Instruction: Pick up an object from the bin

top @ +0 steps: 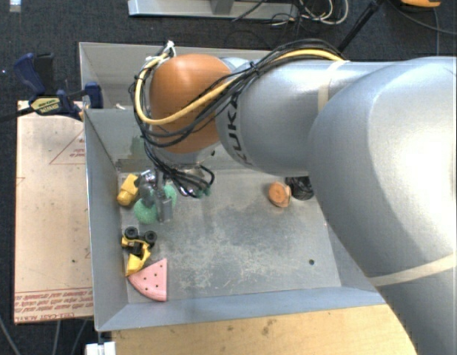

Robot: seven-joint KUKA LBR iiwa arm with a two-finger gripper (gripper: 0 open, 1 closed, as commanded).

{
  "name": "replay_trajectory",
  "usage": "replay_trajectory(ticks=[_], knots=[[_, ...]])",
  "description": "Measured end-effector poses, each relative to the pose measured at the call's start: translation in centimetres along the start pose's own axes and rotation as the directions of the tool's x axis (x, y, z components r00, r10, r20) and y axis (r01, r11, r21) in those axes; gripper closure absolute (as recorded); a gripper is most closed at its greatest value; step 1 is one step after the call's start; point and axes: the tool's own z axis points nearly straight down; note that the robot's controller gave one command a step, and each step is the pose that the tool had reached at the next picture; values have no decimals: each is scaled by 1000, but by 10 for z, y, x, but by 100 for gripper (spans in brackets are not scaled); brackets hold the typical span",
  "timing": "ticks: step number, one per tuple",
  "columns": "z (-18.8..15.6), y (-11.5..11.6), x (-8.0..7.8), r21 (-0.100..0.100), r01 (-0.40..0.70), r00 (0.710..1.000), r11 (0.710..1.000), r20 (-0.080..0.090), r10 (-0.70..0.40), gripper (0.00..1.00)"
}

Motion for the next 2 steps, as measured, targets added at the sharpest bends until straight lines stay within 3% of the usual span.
replay_trajectory(ticks=[1,2], knots=[[-37,-7,-6,3,-82,997,997,13,82,100],[-194,-9,-5,2,-13,1000,1000,9,13,100]])
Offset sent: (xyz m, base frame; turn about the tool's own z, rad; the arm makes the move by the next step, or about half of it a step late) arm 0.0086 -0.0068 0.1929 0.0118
